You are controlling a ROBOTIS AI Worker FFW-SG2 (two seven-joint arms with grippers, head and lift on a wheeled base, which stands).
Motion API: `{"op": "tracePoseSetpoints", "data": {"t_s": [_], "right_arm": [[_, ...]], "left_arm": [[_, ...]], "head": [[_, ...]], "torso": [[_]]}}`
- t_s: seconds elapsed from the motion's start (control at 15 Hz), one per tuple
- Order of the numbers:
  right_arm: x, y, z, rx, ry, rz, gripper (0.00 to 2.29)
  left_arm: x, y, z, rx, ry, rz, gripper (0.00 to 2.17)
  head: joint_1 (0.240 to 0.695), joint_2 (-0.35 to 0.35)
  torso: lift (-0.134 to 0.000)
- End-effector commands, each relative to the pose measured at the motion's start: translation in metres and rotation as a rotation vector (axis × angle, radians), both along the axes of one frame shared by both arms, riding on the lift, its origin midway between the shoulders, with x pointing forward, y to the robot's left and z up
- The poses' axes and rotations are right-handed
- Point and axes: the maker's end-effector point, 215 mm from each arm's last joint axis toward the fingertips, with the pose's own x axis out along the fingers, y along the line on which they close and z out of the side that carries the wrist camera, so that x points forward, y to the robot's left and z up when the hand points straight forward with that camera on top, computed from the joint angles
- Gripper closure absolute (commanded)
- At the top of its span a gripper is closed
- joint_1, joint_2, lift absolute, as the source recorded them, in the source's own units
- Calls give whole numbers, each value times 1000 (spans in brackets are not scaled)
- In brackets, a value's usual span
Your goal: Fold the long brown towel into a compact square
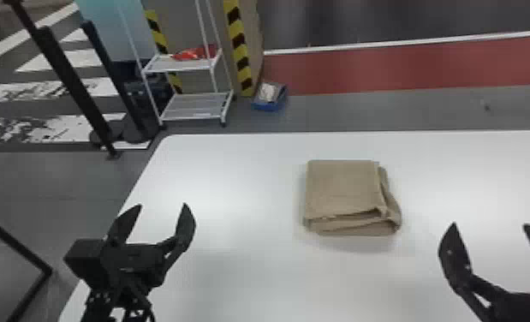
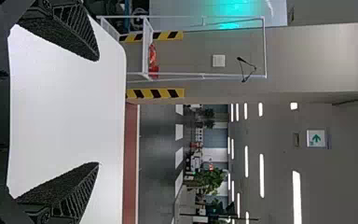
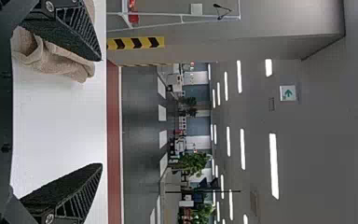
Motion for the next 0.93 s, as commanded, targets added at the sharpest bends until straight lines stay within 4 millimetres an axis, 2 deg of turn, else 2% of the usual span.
{"op": "tracePoseSetpoints", "data": {"t_s": [0.0, 0.6, 0.87], "right_arm": [[-1, 0, -2, 1, 7, -1, 80], [0, -2, -12, 10, 62, -14, 80], [-3, -7, -13, 14, 73, -31, 80]], "left_arm": [[-1, 1, 2, -7, -7, 2, 80], [0, 2, 10, -8, -22, 8, 80], [2, 7, 7, 2, -17, 15, 80]], "head": [[695, 224], [695, 224], [695, 224]], "torso": [[-123], [-123], [-123]]}}
